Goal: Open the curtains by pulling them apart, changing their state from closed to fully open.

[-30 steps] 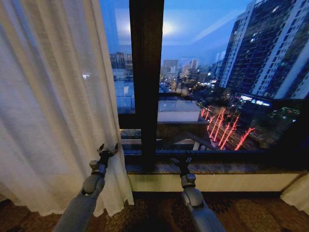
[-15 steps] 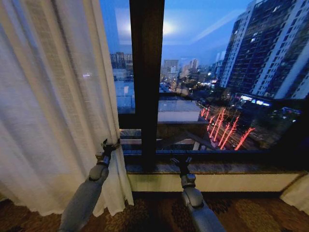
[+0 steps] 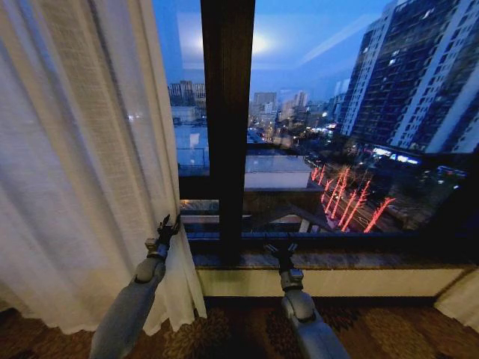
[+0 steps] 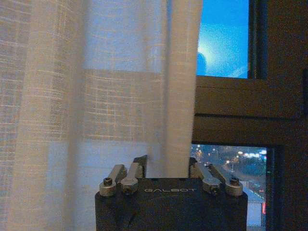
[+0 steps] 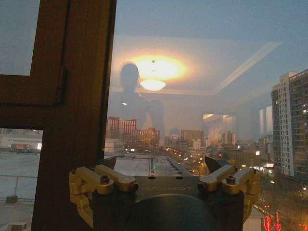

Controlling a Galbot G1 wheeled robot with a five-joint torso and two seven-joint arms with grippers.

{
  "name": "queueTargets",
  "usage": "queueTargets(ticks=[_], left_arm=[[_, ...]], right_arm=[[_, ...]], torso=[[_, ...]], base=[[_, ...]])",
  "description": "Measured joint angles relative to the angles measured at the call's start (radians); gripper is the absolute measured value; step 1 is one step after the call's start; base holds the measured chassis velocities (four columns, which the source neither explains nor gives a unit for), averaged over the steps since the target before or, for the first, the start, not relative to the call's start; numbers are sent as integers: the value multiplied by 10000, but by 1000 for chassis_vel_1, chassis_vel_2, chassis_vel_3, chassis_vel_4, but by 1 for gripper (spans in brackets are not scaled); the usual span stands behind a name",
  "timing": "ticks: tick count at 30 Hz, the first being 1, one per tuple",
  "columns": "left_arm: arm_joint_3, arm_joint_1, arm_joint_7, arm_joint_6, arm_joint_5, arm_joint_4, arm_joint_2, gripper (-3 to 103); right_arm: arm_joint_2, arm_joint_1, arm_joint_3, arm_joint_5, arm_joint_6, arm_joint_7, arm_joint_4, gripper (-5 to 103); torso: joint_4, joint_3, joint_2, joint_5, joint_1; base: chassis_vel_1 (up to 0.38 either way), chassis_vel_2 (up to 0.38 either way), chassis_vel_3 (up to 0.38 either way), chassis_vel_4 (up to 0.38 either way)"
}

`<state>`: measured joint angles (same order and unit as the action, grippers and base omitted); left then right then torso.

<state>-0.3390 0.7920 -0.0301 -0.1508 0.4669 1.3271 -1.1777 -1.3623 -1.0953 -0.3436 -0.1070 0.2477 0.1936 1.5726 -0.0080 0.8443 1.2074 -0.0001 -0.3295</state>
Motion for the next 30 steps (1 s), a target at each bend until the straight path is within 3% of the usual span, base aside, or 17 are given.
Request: queueTargets(ticks=[3, 5, 8, 12, 30], left_arm=[[-99, 101, -8, -48, 52, 35, 37, 23], [-110, 120, -12, -52, 54, 49, 38, 23], [-238, 376, -168, -14, 63, 309, 57, 7], [-413, 738, -306, 159, 154, 760, 184, 1], [-733, 1494, -382, 120, 259, 1446, 484, 0]], right_arm=[[0, 0, 0, 0, 0, 0, 0, 100], [0, 0, 0, 0, 0, 0, 0, 100], [0, 0, 0, 0, 0, 0, 0, 100], [0, 0, 0, 0, 0, 0, 0, 100], [0, 0, 0, 0, 0, 0, 0, 100]], torso=[[0, 0, 0, 0, 0], [0, 0, 0, 0, 0], [0, 0, 0, -1, 0], [-1, 0, 0, 0, 0], [0, 0, 2, 0, 0]], base=[[0, 0, 0, 0], [0, 0, 0, 0], [0, 0, 0, 0], [0, 0, 0, 0], [0, 0, 0, 0]])
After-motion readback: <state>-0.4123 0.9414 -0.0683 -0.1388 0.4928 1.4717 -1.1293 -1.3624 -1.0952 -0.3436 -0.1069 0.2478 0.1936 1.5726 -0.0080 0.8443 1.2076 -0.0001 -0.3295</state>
